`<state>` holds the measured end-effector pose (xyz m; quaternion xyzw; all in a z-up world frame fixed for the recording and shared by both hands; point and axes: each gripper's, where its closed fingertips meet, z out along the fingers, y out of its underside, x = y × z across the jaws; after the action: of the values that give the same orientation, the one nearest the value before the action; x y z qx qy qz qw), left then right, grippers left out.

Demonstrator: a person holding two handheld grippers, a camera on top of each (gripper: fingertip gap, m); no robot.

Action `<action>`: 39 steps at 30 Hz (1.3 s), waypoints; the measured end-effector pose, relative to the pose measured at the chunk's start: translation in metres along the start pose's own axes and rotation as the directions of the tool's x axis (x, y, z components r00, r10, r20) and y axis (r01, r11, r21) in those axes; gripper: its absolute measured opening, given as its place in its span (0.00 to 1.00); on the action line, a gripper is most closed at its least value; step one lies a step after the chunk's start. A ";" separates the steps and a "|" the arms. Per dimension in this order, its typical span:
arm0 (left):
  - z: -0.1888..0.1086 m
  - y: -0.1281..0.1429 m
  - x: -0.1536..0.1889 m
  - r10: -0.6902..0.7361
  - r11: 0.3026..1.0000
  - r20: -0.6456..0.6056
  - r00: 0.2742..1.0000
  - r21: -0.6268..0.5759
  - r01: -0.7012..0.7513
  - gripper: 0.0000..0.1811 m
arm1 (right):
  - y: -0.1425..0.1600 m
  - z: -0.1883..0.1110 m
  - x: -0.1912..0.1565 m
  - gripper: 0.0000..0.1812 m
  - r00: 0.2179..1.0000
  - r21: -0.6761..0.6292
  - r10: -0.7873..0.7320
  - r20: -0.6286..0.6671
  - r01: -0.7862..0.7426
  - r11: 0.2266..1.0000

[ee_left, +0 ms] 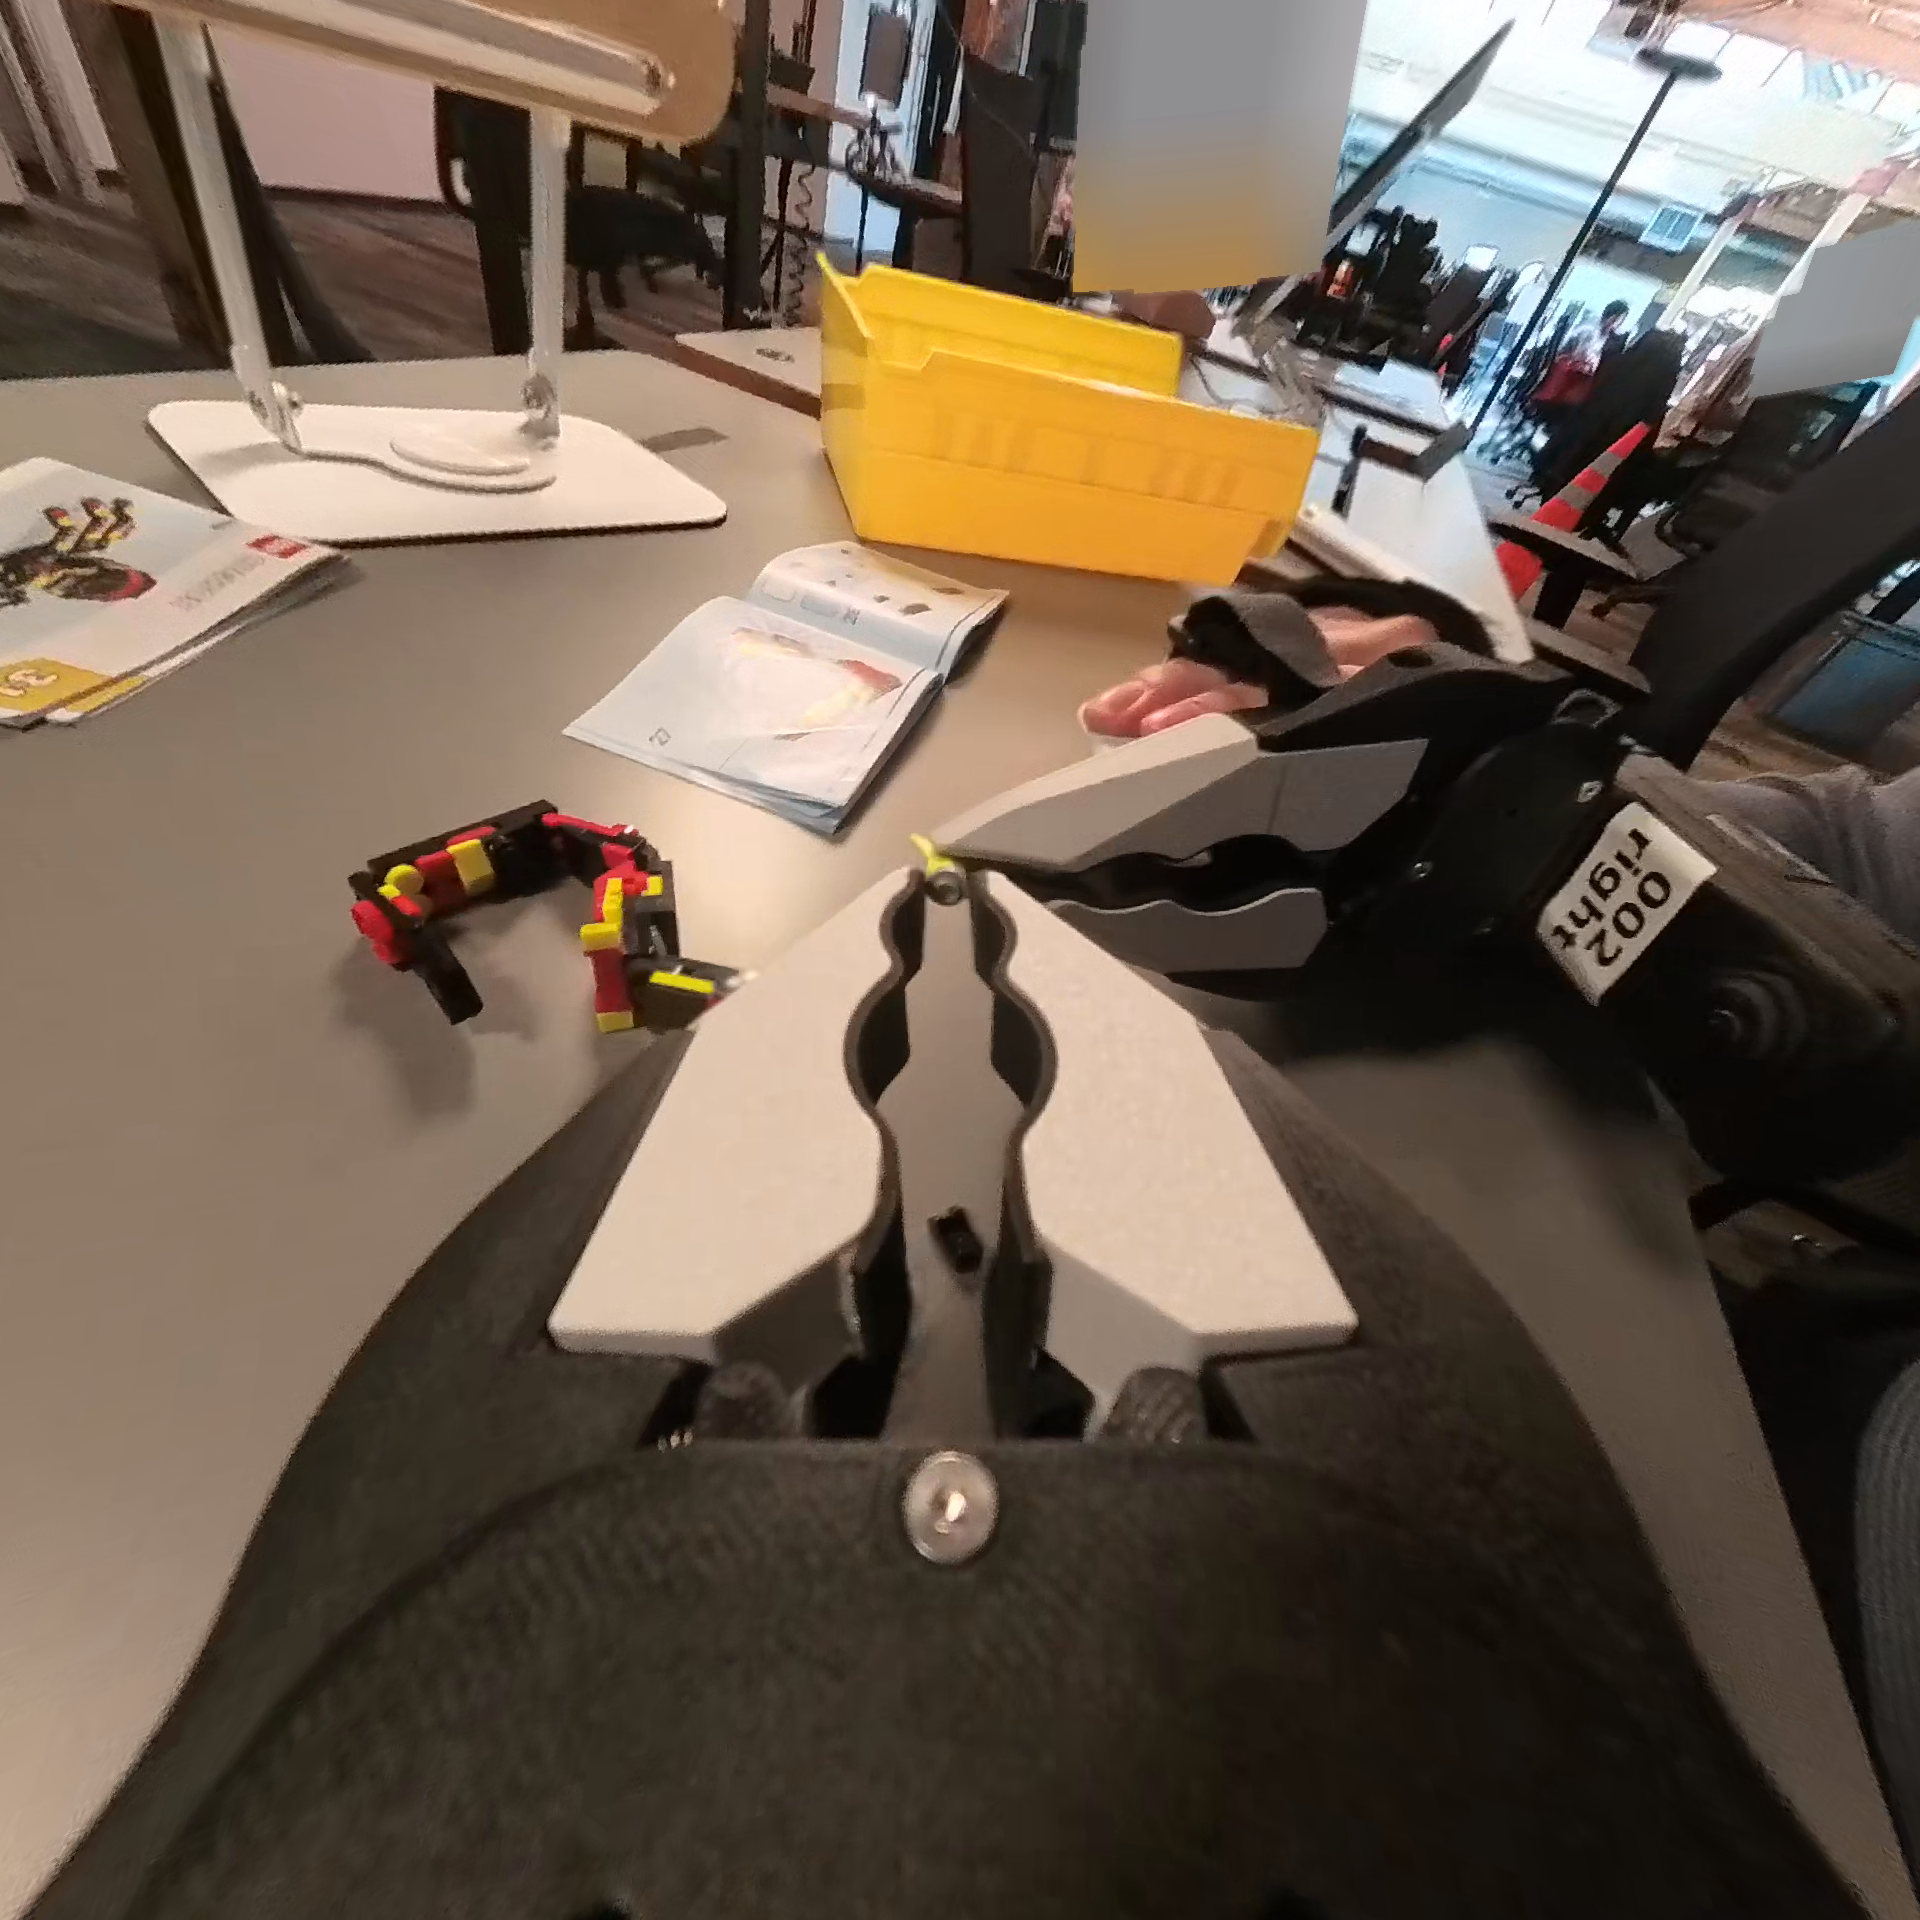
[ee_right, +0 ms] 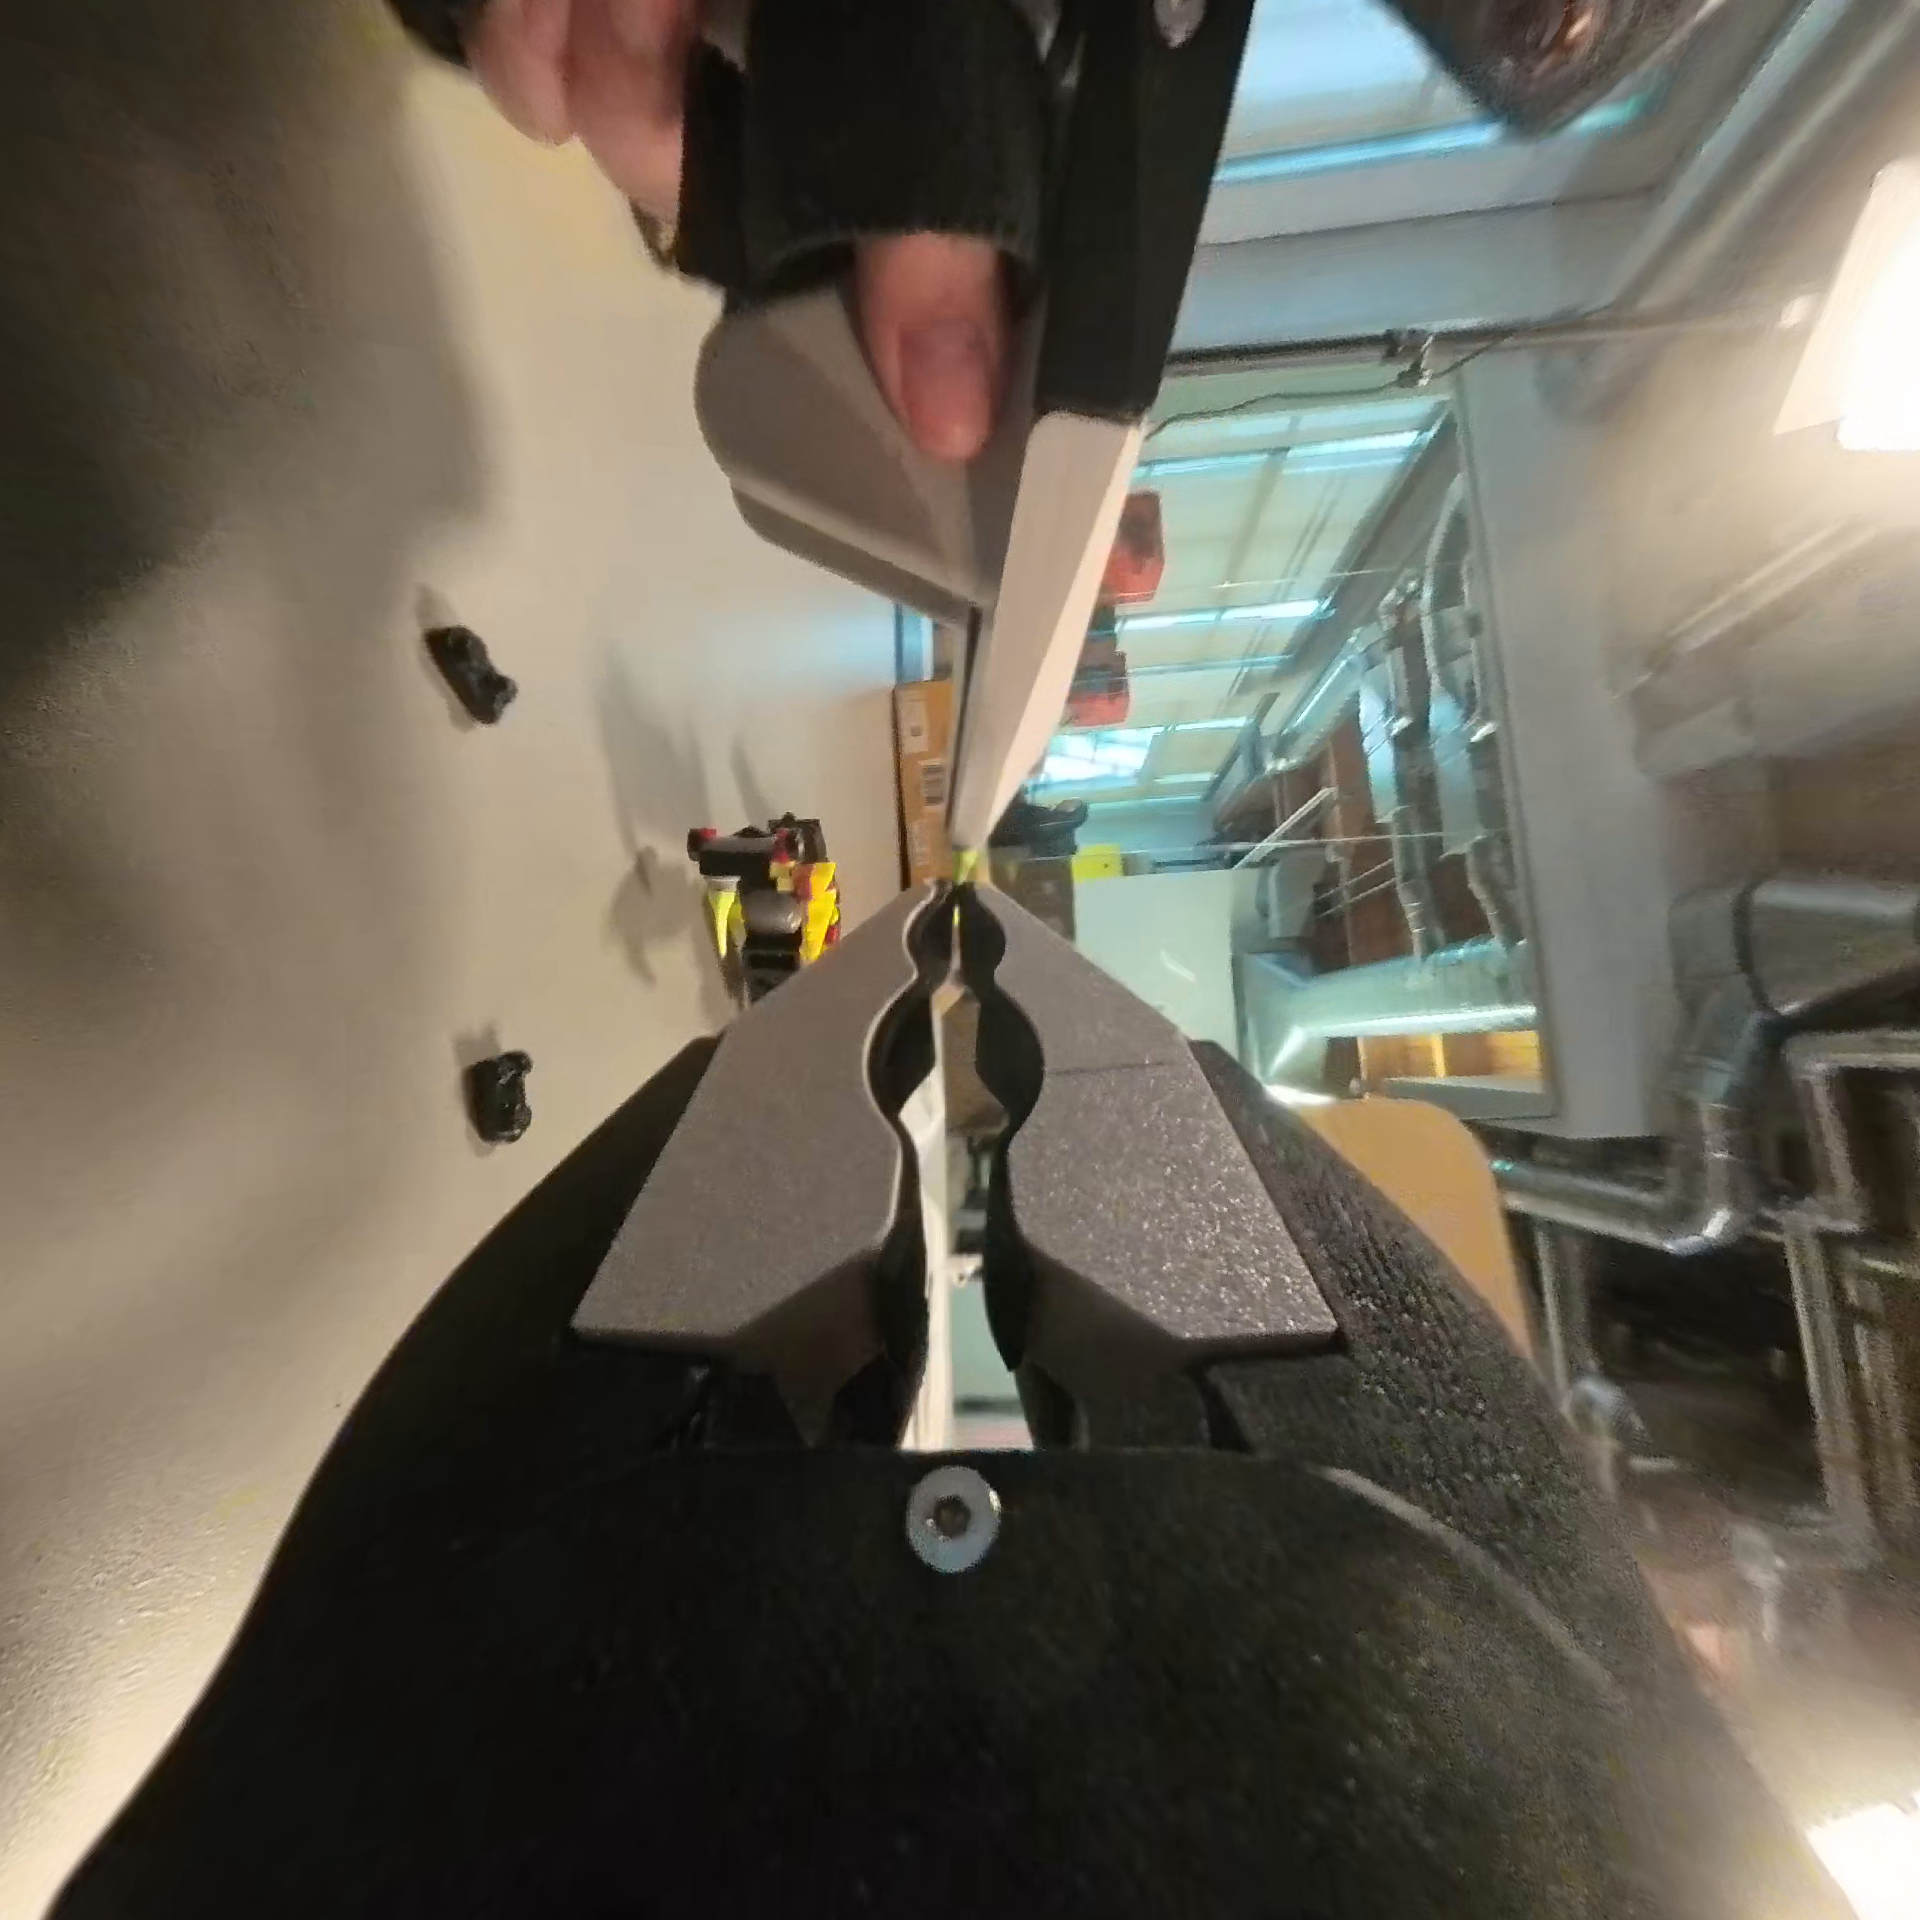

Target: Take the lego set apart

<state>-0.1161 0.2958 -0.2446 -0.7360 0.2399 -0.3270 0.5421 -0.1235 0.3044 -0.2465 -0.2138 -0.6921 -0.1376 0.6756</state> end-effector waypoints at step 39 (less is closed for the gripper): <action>0.027 0.030 -0.064 0.970 -0.235 -0.009 -0.244 -0.310 -0.921 0.11 | 0.033 0.019 -0.042 0.00 0.986 -0.133 0.079 0.149 -0.059 0.989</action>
<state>-0.1386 0.3495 -0.2925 -0.3531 0.6863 0.3373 0.5391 -0.1249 0.3379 -0.2920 -0.2905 -0.7242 -0.1410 0.6093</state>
